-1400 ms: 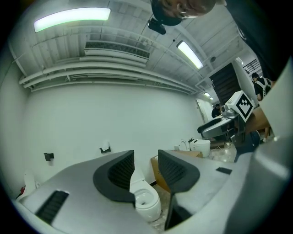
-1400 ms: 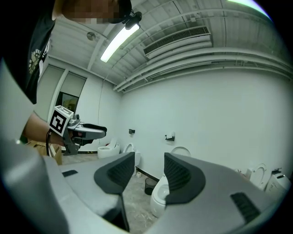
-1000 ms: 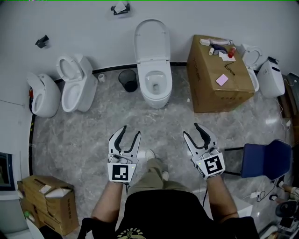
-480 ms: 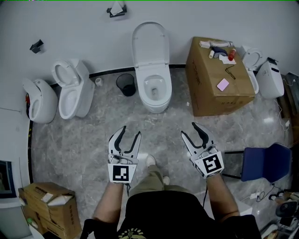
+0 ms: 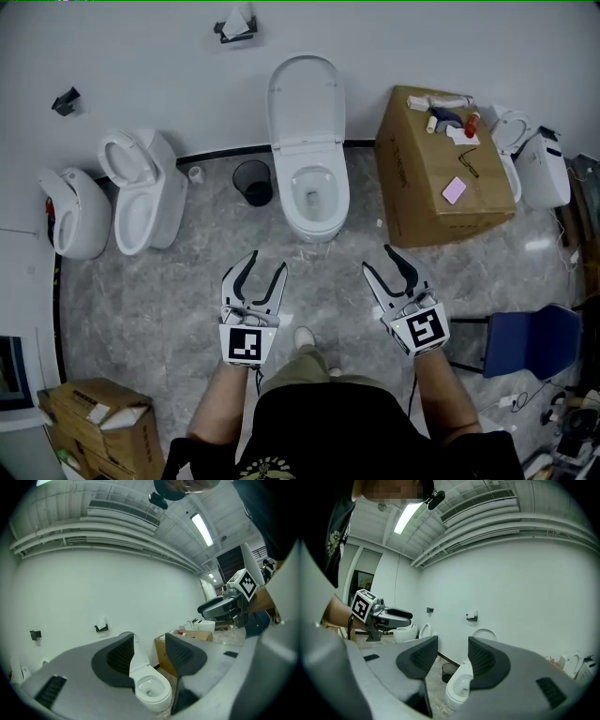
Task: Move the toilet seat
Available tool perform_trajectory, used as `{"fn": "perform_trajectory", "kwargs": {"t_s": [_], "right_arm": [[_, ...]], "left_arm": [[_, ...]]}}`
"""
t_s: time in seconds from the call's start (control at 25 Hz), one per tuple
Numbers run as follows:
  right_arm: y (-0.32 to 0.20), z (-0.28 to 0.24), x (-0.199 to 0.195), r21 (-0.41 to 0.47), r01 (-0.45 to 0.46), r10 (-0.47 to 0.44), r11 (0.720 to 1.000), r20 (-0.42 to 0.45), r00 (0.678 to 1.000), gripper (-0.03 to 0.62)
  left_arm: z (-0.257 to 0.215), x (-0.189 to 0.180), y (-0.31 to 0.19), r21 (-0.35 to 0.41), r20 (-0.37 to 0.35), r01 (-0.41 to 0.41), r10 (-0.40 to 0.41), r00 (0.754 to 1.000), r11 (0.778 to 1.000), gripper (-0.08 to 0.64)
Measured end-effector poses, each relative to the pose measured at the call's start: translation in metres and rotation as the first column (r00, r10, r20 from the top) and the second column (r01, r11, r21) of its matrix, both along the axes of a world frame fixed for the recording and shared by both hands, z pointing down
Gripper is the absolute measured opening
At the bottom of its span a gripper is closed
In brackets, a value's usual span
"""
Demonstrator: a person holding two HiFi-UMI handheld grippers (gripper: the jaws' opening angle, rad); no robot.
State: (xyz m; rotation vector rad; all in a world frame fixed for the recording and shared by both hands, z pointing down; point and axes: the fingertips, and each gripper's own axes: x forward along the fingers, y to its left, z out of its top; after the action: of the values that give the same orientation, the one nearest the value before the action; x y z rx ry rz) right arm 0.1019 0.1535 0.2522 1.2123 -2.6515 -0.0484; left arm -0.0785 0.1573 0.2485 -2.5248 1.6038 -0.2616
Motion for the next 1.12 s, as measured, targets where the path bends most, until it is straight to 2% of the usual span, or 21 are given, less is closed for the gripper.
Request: {"fn": "perform_trajectory", "kwargs": {"t_s": [0.24,0.56,0.68,0.92,1.08,1.12], "right_arm": [[-0.05,0.001,-0.017,-0.003,-0.019,0.019,1.0,-0.008,1.0,0.195],[-0.104,0.007,-0.037,-0.012,-0.034,0.034,0.999,-0.02,0.999,0.195],[-0.118,0.013,-0.036,-0.016,-0.042,0.041,0.999,-0.017,0.999,0.195],[-0.142,0.031,-0.024,-0.031,-0.044,0.044,0.999,-0.011,0.999,0.195],[-0.161,0.053,-0.009,-0.061,-0.032,0.031,0.998,-0.01,0.999,0.195],[-0.166,0.059,-0.005,-0.07,-0.027,0.026,0.997,-0.009,1.0,0.195]], "left_arm": [[0.005,-0.018,-0.051,-0.011,-0.015,-0.012,0.012,1.0,1.0,0.215],[0.015,-0.034,-0.106,-0.011,0.027,-0.053,0.054,0.998,0.999,0.23],[0.023,-0.036,-0.123,0.02,0.048,-0.051,0.05,0.998,0.999,0.23],[0.041,-0.035,-0.146,0.016,-0.026,0.018,-0.017,1.0,1.0,0.23],[0.06,-0.024,-0.158,-0.019,0.033,0.009,-0.009,0.999,1.0,0.23],[0.066,-0.021,-0.162,-0.036,0.026,0.018,-0.017,1.0,0.999,0.23]]}}
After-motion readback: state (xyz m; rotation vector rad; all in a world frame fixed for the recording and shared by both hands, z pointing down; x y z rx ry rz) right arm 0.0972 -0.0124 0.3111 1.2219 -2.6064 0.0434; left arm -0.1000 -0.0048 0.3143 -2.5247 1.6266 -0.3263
